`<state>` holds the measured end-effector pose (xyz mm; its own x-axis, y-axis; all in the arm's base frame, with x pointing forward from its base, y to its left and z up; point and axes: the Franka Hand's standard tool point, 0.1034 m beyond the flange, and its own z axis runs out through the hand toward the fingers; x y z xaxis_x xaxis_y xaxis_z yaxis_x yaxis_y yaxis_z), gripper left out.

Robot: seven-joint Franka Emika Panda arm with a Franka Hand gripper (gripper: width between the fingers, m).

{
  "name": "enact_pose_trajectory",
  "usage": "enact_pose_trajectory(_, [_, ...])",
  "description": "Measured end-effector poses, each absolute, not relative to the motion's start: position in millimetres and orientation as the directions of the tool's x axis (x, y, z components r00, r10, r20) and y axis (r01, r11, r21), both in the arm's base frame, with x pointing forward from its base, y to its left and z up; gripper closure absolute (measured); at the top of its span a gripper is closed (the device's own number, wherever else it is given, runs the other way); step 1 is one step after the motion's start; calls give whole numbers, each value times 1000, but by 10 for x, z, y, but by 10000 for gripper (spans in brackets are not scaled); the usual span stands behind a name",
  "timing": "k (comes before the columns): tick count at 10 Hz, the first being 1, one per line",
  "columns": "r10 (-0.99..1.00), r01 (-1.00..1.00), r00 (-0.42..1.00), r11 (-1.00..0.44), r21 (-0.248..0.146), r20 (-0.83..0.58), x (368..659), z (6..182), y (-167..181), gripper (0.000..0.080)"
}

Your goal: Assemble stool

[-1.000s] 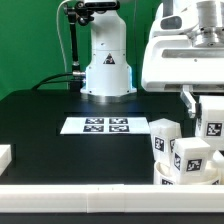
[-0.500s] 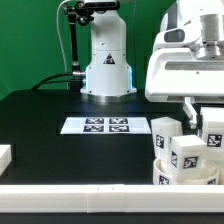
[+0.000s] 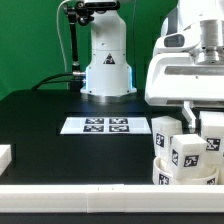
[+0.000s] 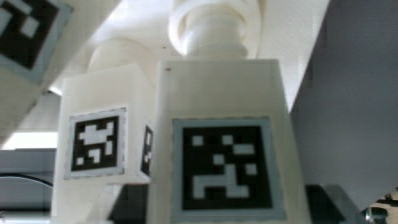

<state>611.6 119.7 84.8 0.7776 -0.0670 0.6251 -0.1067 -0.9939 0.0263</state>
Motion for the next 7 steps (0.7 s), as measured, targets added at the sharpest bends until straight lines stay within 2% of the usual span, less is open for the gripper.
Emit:
enact_pose_trajectory(4, [-85, -126, 770, -992, 20, 632, 6117, 844, 1172, 462])
enact_pose_trajectory(5, [-85, -126, 785, -992, 23, 613, 6104, 814, 1167, 389])
enact_pose_trajectory(6, [-83, -124, 789, -992, 25, 608, 6097, 800, 1166, 389])
enact_pose_trajectory(7, [-82, -123, 790, -992, 26, 608, 6096, 799, 1166, 219])
